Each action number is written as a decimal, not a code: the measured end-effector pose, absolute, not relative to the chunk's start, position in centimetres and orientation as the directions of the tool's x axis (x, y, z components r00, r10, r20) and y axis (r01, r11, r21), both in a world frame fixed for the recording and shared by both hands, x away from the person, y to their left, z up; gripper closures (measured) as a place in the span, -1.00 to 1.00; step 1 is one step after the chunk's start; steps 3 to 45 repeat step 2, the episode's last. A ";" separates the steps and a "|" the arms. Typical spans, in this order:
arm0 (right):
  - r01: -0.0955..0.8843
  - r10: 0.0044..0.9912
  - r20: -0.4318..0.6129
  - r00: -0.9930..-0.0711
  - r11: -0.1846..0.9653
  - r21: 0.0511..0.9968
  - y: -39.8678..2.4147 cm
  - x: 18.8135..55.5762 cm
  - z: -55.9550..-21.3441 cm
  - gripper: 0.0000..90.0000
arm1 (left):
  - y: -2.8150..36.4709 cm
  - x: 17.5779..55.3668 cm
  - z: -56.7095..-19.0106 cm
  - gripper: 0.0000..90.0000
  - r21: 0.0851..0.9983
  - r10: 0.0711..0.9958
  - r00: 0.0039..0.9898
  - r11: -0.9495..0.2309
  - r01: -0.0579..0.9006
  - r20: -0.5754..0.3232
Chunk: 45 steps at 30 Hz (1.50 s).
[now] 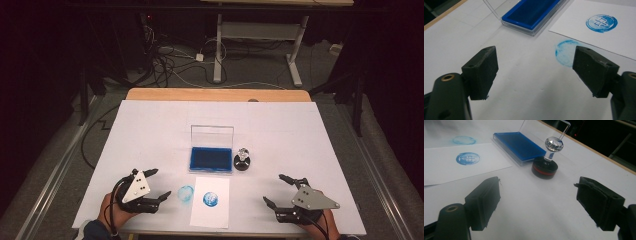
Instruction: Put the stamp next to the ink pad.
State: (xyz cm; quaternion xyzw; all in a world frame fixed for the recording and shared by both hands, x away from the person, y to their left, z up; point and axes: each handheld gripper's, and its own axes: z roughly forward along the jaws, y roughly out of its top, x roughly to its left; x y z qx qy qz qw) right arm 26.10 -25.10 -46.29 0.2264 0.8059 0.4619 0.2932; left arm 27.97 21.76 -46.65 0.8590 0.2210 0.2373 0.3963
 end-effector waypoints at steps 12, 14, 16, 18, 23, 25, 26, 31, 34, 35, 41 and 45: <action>0.096 0.637 -0.261 -0.725 0.469 0.878 -25.1 26.1 -46.3 -0.59 | 21.8 28.1 -46.7 -0.56 0.786 0.570 0.788 -0.587 0.194 0.232; 0.096 0.637 -0.261 -0.725 0.469 0.878 -25.1 26.1 -46.3 -0.59 | 21.8 28.1 -46.7 -0.56 0.786 0.570 0.788 -0.587 0.194 0.232; 0.096 0.637 -0.261 -0.725 0.469 0.878 -25.1 26.1 -46.3 -0.59 | 21.8 28.1 -46.7 -0.56 0.786 0.570 0.788 -0.587 0.194 0.232; 0.096 0.637 -0.261 -0.725 0.469 0.878 -25.1 26.1 -46.3 -0.59 | 21.8 28.1 -46.7 -0.56 0.786 0.570 0.788 -0.587 0.194 0.232; 0.096 0.637 -0.261 -0.725 0.469 0.878 -25.1 26.1 -46.3 -0.59 | 21.8 28.1 -46.7 -0.56 0.786 0.570 0.788 -0.587 0.194 0.232; 0.096 0.637 -0.261 -0.725 0.469 0.878 -25.1 26.1 -46.3 -0.59 | 21.8 28.1 -46.7 -0.56 0.786 0.570 0.788 -0.587 0.194 0.232; 0.096 0.637 -0.261 -0.725 0.469 0.878 -25.1 26.1 -46.3 -0.59 | 21.8 28.1 -46.7 -0.56 0.786 0.570 0.788 -0.587 0.194 0.232; 0.096 0.637 -0.261 -0.725 0.469 0.878 -25.1 26.1 -46.3 -0.59 | 21.8 28.1 -46.7 -0.56 0.786 0.570 0.788 -0.587 0.194 0.232; 0.096 0.637 -0.261 -0.725 0.469 0.878 -25.1 26.1 -46.3 -0.59 | 21.8 28.1 -46.7 -0.56 0.786 0.570 0.788 -0.587 0.194 0.232; 0.096 0.637 -0.261 -0.725 0.469 0.878 -25.1 26.1 -46.3 -0.59 | 21.8 28.1 -46.7 -0.56 0.786 0.570 0.788 -0.587 0.194 0.232; 0.096 0.637 -0.261 -0.725 0.469 0.878 -25.1 26.1 -46.3 -0.59 | 21.8 28.1 -46.7 -0.56 0.786 0.570 0.788 -0.587 0.194 0.232; 0.096 0.637 -0.261 -0.725 0.469 0.878 -25.1 26.1 -46.3 -0.59 | 21.8 28.1 -46.7 -0.56 0.786 0.570 0.788 -0.587 0.194 0.232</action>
